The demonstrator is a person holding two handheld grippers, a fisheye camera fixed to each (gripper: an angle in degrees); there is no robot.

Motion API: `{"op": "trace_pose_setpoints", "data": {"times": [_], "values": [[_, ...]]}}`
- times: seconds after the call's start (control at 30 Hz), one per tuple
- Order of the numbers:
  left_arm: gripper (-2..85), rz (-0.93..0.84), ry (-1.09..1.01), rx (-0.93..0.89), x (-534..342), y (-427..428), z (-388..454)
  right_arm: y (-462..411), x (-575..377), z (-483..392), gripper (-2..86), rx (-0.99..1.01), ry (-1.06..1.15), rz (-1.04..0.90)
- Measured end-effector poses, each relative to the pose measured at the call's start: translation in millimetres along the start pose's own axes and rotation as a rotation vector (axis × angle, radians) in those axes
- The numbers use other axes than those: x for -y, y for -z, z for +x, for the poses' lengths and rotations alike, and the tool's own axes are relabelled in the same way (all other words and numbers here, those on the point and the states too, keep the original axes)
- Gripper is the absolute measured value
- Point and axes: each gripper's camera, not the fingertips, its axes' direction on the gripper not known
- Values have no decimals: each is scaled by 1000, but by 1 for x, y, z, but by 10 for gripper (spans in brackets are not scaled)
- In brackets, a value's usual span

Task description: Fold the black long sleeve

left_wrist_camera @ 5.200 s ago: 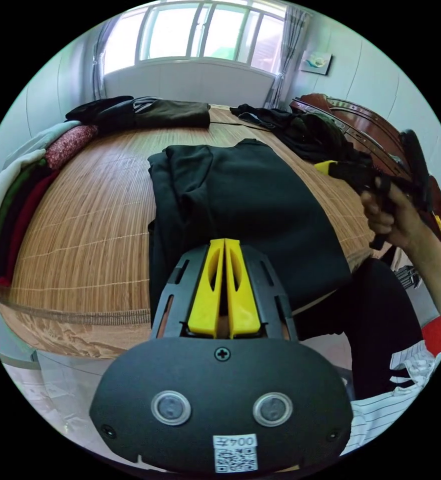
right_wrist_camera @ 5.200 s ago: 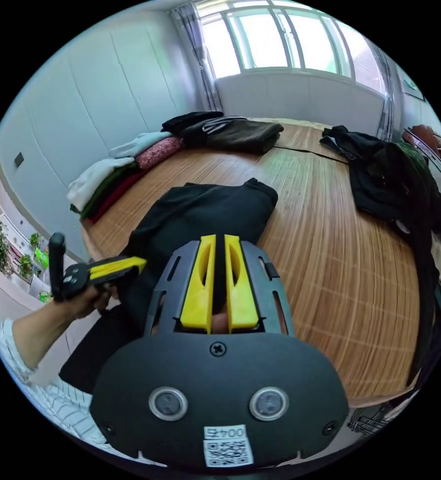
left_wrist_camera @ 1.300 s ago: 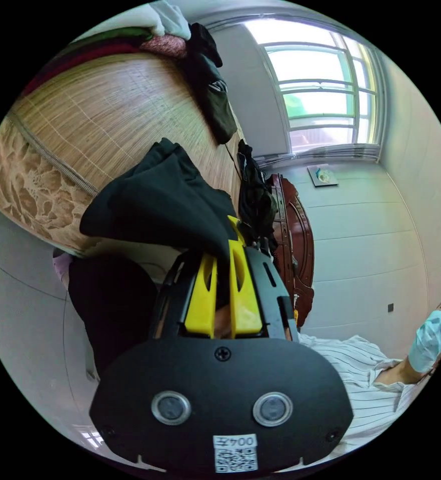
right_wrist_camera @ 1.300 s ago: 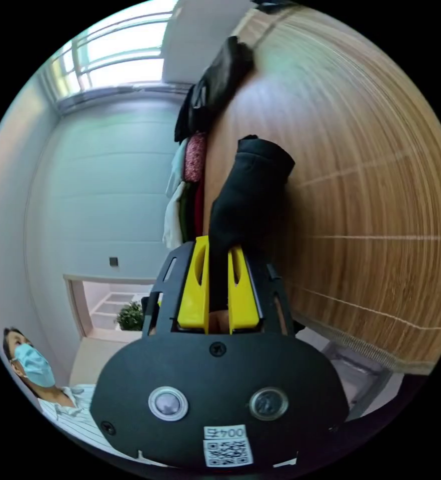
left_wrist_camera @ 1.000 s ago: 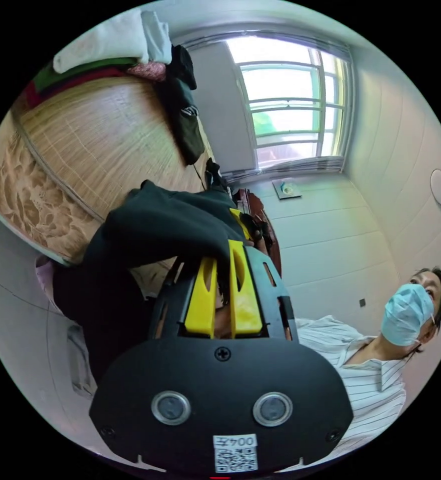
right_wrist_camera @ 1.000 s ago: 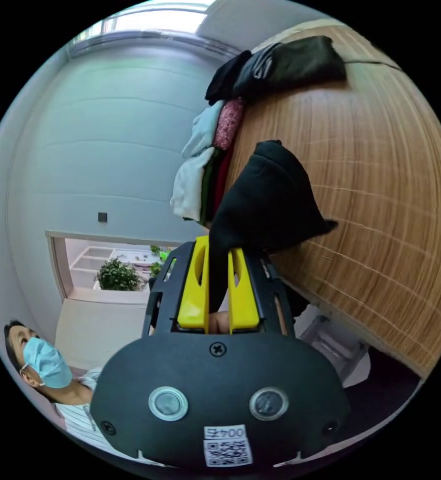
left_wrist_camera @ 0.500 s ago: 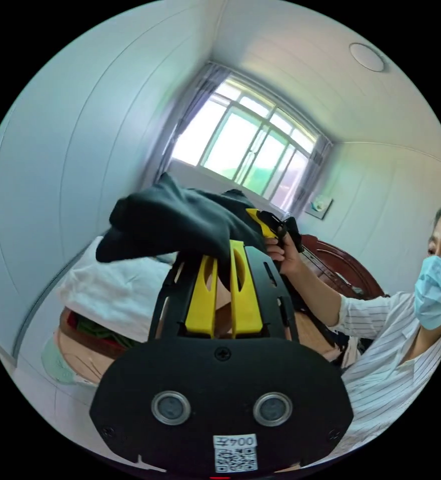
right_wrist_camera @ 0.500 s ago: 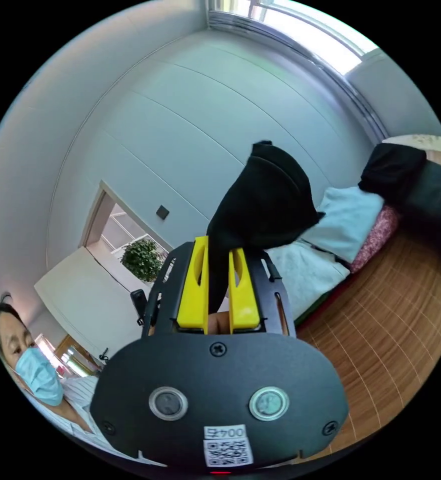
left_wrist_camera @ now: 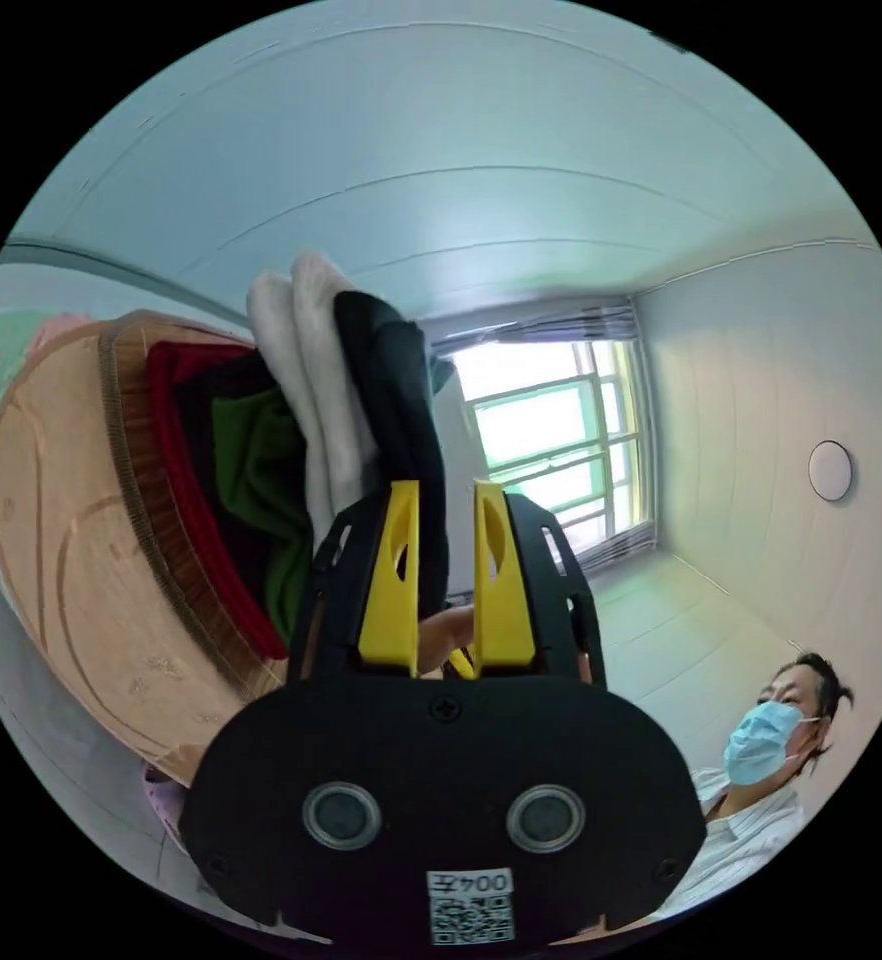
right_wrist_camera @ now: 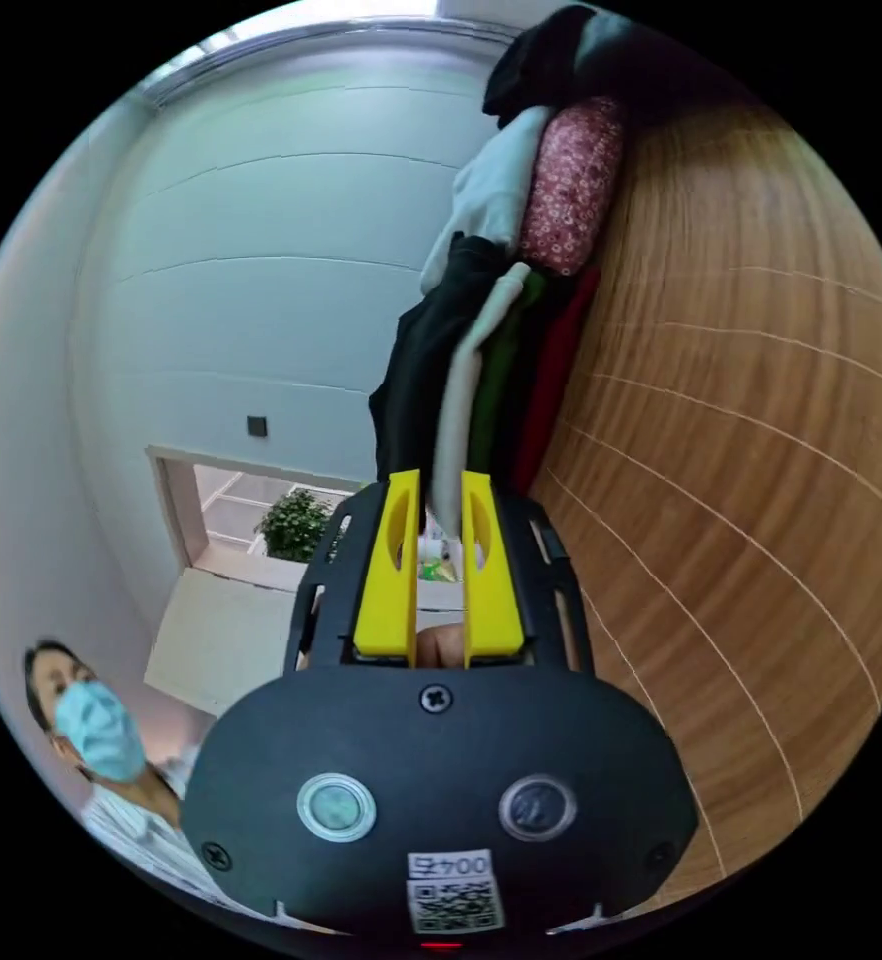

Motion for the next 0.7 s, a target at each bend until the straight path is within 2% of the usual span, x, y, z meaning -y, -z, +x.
{"op": "trace_pose_setpoints", "data": {"times": [0.1, 0.13, 0.2, 0.27, 0.37, 0.43, 0.53, 0.7], "values": [[44, 52, -121, 5, -30, 25, 1, 47, -72, -18, 55, -198, 137, 46], [33, 47, -194, 40, -50, 29, 6, 65, -107, -26, 39, -352, 176, 64], [18, -33, -301, 161, -87, 22, 12, 91, -162, -33, 12, -609, 170, 88], [11, -223, -456, 382, -153, -14, 14, 127, -237, -29, -1, -970, 70, 117], [7, -436, -672, 531, -254, -80, 12, 167, -333, -25, -4, -1293, -24, 163], [8, -517, -753, 534, -311, -122, 8, 186, -383, -23, -3, -1409, -84, 200], [8, -658, -789, 467, -394, -197, -8, 206, -440, -23, 9, -1442, -142, 292], [7, -832, -1033, 609, -530, -307, -41, 201, -454, -17, 51, -1476, -160, 309]]}}
